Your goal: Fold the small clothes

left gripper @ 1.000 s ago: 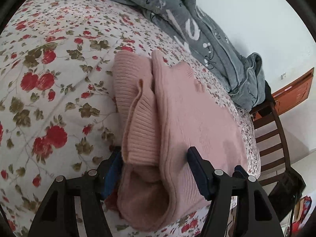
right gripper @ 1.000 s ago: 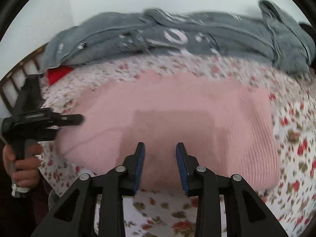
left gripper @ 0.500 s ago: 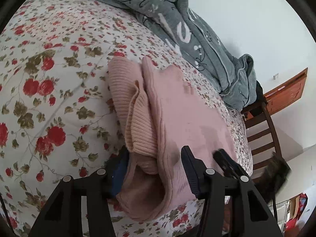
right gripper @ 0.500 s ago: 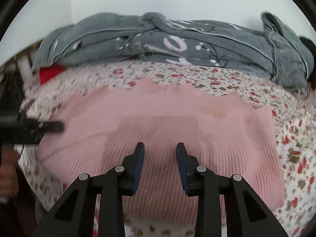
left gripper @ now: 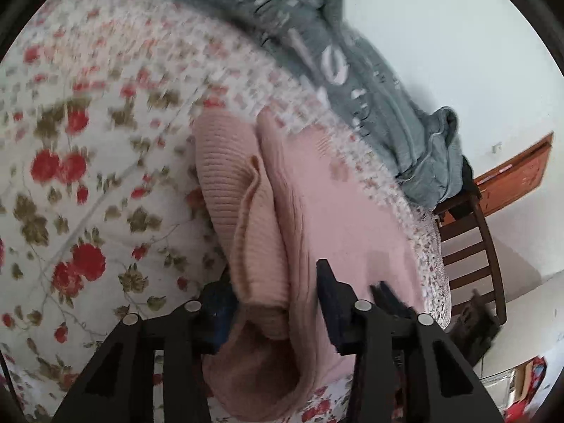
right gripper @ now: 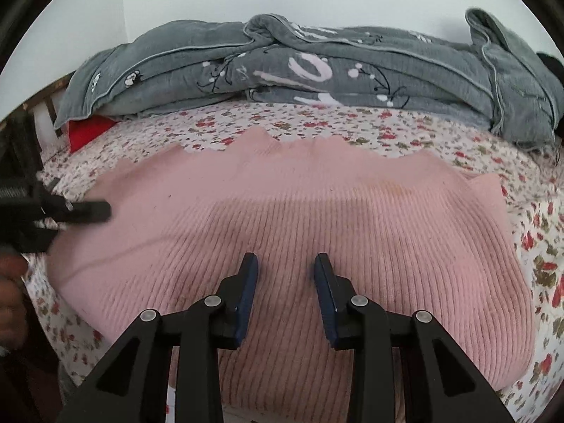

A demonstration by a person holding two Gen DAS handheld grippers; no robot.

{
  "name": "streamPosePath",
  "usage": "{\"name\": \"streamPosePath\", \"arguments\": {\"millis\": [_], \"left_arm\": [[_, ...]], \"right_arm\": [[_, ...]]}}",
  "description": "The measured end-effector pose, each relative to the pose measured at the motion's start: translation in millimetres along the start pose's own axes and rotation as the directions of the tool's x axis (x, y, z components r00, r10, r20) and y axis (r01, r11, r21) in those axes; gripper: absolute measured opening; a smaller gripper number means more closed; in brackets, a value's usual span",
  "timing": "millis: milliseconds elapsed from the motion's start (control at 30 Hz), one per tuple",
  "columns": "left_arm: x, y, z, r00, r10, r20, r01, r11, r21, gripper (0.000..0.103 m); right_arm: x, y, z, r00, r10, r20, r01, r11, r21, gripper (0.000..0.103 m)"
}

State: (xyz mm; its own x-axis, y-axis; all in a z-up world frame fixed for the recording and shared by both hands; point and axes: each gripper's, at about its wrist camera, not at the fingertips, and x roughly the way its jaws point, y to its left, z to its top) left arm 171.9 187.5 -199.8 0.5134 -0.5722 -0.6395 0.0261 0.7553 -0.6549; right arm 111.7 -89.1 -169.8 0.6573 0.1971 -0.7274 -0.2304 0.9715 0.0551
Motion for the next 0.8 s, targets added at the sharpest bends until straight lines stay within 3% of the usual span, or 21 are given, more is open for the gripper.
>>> {"name": "streamPosePath", "arguments": {"millis": [133, 267, 433, 600, 800], "left_arm": [[3.5, -8.0, 2.9, 1.000, 0.027, -0.006, -0.027, 0.999, 0.028, 0.039], [22.7, 2.0, 0.0, 0.996, 0.071, -0.059, -0.071, 0.997, -0.004, 0.043], [24.3, 8.9, -0.8, 0.998, 0.047, -0.050, -0.050, 0.997, -0.057, 0.043], [17.7, -6.6, 1.6, 0.996, 0.076, -0.036, -0.077, 0.996, -0.034, 0.031], [4.8, -35.9, 7.7, 0.996, 0.091, -0.010, -0.091, 0.996, 0.016, 0.027]], "right_arm": [[1.8, -2.0, -5.0, 1.000, 0.004, 0.025, -0.005, 1.000, 0.008, 0.033], [-3.0, -2.1, 2.5, 1.000, 0.005, -0.008, -0.005, 1.000, 0.019, 0.033], [-10.5, -7.5, -1.0, 0.999, 0.042, -0.003, -0.042, 0.998, 0.056, 0.033], [-1.4, 1.1, -5.1, 1.000, -0.004, 0.017, 0.004, 1.000, 0.014, 0.033], [0.2, -6.0, 1.5, 0.999, 0.043, -0.027, -0.042, 0.998, 0.037, 0.033]]}}
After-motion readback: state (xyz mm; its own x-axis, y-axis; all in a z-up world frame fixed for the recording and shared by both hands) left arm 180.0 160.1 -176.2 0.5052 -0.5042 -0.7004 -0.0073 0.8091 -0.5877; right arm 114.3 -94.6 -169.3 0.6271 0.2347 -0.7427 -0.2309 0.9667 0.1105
